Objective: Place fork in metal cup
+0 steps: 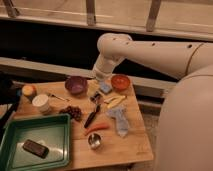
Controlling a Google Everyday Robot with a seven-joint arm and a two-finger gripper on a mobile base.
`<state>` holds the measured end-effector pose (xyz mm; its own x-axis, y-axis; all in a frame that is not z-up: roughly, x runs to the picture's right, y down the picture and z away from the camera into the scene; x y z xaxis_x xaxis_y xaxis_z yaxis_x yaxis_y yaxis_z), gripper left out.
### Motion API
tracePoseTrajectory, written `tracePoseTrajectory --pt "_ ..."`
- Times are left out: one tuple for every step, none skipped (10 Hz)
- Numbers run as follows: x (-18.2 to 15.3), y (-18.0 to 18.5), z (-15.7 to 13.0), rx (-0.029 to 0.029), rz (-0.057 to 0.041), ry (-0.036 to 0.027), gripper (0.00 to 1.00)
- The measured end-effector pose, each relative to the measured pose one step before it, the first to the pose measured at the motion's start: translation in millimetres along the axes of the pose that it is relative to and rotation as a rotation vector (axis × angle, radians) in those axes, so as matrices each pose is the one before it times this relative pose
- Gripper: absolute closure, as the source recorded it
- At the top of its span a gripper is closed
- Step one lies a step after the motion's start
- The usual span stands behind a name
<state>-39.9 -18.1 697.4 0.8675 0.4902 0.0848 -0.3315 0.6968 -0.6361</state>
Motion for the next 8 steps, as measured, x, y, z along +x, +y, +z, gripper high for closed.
tracePoseTrajectory --pt "0.77 -0.43 -0.46 0.00078 0.00157 -0.00022 0.34" --pt "0.61 0.11 0.45 -0.00065 -0.00004 0.00349 0.34" --pt "5.59 -1.04 2.25 0.01031 0.02292 0.00057 0.34" --pt "9.25 -4.06 0.82 0.02127 0.03447 -0.01364 0.34" --pt "13.37 -4.34 -1.20 0.02175 0.03657 -0.01046 0.34" --pt "3.83 0.15 1.65 0.01216 0.00577 -0.01474 0.34" --pt "-0.22 1.10 4.08 0.00551 -0.00012 -0.01194 0.34" --pt "-3.98 0.06 5.21 0.00477 -0.00183 -0.01560 0.34"
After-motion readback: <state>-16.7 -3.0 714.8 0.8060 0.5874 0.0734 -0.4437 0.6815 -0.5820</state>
